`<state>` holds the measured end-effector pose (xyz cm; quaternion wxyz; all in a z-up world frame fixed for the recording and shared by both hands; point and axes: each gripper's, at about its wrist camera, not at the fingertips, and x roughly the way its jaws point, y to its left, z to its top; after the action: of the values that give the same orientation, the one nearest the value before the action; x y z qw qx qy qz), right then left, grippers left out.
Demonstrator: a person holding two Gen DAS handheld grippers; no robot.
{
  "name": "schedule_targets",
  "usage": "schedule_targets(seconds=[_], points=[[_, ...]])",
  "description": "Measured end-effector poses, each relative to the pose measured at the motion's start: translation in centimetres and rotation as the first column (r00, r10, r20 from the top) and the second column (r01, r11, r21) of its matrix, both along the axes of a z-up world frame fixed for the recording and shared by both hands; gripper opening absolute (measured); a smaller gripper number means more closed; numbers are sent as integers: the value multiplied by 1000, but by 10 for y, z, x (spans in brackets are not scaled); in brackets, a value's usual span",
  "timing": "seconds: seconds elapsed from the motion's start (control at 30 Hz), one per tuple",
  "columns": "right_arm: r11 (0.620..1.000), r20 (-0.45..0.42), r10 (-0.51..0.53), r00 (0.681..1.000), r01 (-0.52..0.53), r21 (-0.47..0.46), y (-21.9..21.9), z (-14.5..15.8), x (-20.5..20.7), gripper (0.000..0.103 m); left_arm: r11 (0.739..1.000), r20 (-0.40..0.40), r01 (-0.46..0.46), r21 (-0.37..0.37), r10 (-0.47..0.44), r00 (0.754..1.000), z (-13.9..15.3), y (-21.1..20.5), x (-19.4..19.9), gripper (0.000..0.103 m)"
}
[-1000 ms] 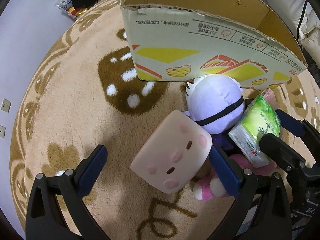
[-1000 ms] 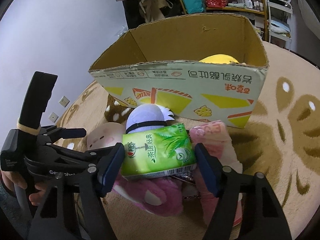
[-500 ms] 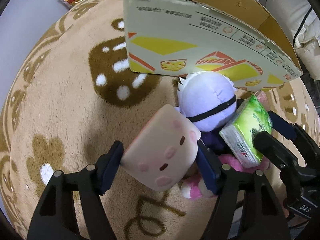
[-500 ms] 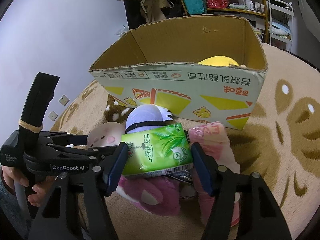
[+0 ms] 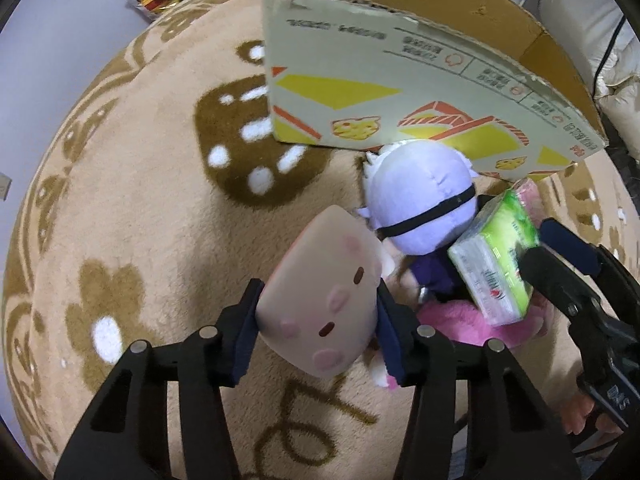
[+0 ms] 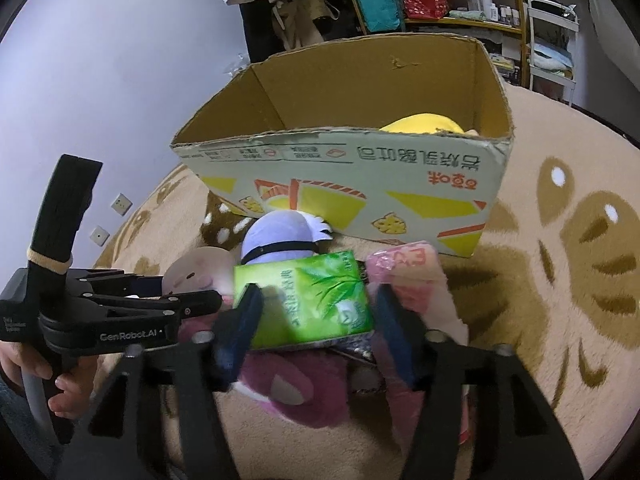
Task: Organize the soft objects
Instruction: 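Grasp the pink cube plush with the left tool while the right tool grasps the green tissue pack, then lift the cube plush and tissue pack with both tools over the box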
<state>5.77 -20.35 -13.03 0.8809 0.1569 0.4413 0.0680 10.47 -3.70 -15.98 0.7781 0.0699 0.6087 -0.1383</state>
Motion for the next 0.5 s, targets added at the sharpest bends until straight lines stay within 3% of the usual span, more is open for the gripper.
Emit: schedule_targets(seconds=[0.2,0.37,0.4,0.5], points=[[999,2,31,1000,-31,-27,10,-1,1,86,999,1,-53,6,52,999,4,11,1,47],[995,-15,41,999,-43,-89,17,-6,4,86,995,34,-95,6,95,995,13,19,-1,44],[993,-23,42,999,-44,-111,18,-7,4,80,995,41,-103,1,103,994,15,20,-2,44],[987,-18,50,999,-52,-155,23,-7,2,79,993,72,-121,-4,121,990,23,23,-6,44]])
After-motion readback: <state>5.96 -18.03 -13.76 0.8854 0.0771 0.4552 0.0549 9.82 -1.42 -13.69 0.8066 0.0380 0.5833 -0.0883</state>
